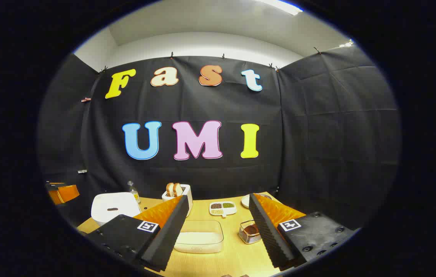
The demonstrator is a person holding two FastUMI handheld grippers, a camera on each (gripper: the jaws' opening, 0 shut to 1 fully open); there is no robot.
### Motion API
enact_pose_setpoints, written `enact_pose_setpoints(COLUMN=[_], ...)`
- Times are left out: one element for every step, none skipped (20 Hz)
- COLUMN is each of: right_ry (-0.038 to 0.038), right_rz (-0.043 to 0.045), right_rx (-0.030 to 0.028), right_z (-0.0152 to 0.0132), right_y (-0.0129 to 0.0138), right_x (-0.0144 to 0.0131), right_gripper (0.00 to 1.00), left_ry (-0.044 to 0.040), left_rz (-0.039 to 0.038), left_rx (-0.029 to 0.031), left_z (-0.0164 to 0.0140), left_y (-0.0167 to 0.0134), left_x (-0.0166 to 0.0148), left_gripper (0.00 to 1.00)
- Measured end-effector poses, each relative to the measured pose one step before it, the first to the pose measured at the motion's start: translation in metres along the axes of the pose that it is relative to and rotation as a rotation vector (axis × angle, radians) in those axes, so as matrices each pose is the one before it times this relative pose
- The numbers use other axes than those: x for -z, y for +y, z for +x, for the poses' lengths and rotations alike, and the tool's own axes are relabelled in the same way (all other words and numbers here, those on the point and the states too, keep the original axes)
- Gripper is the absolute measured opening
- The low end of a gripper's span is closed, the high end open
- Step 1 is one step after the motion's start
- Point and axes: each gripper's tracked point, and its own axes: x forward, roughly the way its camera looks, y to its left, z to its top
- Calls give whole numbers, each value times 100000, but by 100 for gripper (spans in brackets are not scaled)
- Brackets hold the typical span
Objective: Close the left gripper, press the button to open the rice cooker; take a wooden spoon from the chopstick holder with the right hand, scoop a spoonful of rice and pour it into the rice cooker, then put the wooden spoon back into the chopstick holder.
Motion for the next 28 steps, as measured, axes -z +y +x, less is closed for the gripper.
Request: enact_pose_setpoints(right_ry=[-429,-244,272,405,234,-37,297,565,310,-6,128,92,12,-68,176,348,499,319,192,114,-80,53,260,288,471,352,115,7], right_rz=[-303,-499,-677,-564,-416,-48,330,772,889,570,164,-48,51,156,149,-7,-230,-366,-305,-259,-171,-38,164,200,41,-143,-206,-328], right_rx=[-113,42,45,-79,47,374,313,205,291,379,430,437,209,215,70,-257,-295,-227,-173,-109,-7,23,-172,-271,-129,-299,-210,-98], right_z=[113,195,65,73,30,4,23,-61,-52,20,43,-42,5,-50,-2,12,-60,60,130,82,129,218,270,331,200,226,283,230], right_y=[-95,-85,-181,-69,-43,-164,-150,-43,-173,-169,-149,-145,-53,-74,-13,5,58,17,-53,23,-90,-50,31,80,36,-6,63,-68], right_x=[-73,4,312,253,264,193,207,233,182,8,85,66,128,-62,100,130,80,21,24,-16,-73,-94,-17,-5,73,-48,-98,15], right_gripper=[98,98,98,98,98,98,98,98,98,98,98,98,98,98,98,98,98,98,98,98,98,98,98,98,98,98,98,98], left_ry=[-418,220,634,508,394,263,398,590,605,20,-23,-7,-154,-4,-255,-127,33,116,161,-485,-1192,-643,249,600,747,765,905,731], left_rz=[407,479,462,316,269,509,703,791,792,481,199,207,310,257,133,-195,-464,-619,-436,-233,-36,121,367,204,-157,-294,-332,-402], left_rx=[84,20,35,96,362,620,523,608,468,510,863,847,566,296,122,-189,-152,-285,-628,-1679,-1699,-391,-237,17,595,506,551,934], left_z=[-40,36,147,78,16,53,117,129,68,48,189,108,105,93,127,133,-1,103,93,143,145,210,298,377,492,475,561,597], left_y=[-34,-59,-46,-64,-89,-205,-136,-156,-153,-118,-218,-202,-109,-43,7,103,134,207,297,527,569,280,111,262,125,123,170,-29], left_x=[-54,79,321,168,117,130,222,113,236,-28,-17,-32,134,-2,103,-30,139,-7,-108,42,-335,-275,204,86,-44,10,54,-90], left_gripper=[96,95,96,96,96,96,95,96,96,96,95,95,95,95,96,96,95,96,96,96,96,96,96,96,96,96,95,94])
